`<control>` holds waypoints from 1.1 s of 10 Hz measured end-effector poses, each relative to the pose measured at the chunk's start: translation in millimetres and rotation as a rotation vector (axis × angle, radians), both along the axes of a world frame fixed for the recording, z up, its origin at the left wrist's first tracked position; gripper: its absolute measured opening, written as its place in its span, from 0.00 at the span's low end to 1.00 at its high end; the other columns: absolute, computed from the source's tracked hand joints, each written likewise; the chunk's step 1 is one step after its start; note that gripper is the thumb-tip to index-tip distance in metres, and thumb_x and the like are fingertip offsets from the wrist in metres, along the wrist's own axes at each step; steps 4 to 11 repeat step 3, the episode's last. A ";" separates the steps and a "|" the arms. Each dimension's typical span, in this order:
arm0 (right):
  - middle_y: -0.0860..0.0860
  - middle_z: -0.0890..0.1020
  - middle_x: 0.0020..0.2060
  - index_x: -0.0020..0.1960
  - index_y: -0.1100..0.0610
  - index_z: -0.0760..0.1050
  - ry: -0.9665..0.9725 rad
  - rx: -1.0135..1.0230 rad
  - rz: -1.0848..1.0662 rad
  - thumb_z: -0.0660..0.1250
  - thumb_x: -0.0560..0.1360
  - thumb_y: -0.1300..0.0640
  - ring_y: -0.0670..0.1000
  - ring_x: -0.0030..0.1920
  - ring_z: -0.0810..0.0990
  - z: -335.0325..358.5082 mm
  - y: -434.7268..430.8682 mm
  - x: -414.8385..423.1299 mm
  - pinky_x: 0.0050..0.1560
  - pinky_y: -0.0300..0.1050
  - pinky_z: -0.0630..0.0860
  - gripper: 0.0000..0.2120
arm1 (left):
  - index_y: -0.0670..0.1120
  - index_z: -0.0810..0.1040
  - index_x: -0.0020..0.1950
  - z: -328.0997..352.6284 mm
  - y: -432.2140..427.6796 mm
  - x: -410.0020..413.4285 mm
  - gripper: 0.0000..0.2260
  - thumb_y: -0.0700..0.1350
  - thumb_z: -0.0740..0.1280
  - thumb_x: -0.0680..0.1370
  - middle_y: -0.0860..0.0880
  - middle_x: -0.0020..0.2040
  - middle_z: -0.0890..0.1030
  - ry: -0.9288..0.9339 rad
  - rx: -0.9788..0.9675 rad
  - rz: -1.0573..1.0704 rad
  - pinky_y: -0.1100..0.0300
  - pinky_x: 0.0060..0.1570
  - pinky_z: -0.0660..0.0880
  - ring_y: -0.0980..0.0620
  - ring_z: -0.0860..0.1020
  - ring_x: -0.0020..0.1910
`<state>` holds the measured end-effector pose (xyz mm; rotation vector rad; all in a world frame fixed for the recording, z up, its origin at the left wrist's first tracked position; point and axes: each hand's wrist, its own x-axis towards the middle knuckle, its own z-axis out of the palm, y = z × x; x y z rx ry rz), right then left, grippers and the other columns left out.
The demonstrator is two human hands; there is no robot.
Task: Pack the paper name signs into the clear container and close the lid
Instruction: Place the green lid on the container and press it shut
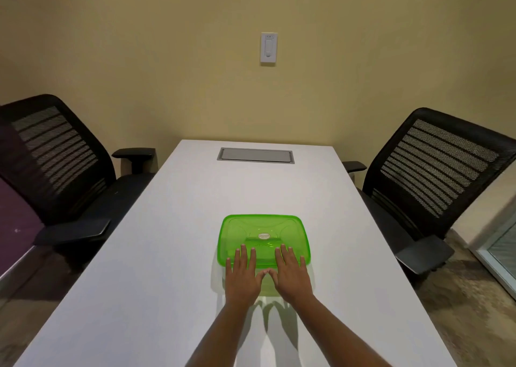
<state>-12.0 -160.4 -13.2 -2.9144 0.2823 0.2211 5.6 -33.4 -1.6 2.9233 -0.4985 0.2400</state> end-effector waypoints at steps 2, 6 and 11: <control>0.55 0.46 0.79 0.78 0.57 0.44 0.032 -0.013 0.009 0.47 0.81 0.44 0.55 0.79 0.45 3.6 -0.5 -7.5 0.77 0.57 0.45 0.30 | 0.33 0.37 0.75 -1.3 6.5 -5.4 0.32 0.55 0.29 0.80 0.33 0.76 0.35 -0.018 -0.001 -0.059 0.56 0.77 0.46 0.45 0.44 0.79; 0.56 0.46 0.79 0.78 0.58 0.45 0.043 -0.005 0.000 0.48 0.81 0.43 0.55 0.79 0.45 8.7 -4.0 -8.1 0.77 0.56 0.45 0.31 | 0.34 0.83 0.55 0.0 2.5 -2.9 0.39 0.58 0.38 0.80 0.32 0.58 0.81 0.156 -0.050 -0.087 0.57 0.54 0.80 0.50 0.81 0.60; 0.56 0.46 0.79 0.78 0.58 0.45 0.043 -0.005 0.000 0.48 0.81 0.43 0.55 0.79 0.45 8.7 -4.0 -8.1 0.77 0.56 0.45 0.31 | 0.34 0.83 0.55 0.0 2.5 -2.9 0.39 0.58 0.38 0.80 0.32 0.58 0.81 0.156 -0.050 -0.087 0.57 0.54 0.80 0.50 0.81 0.60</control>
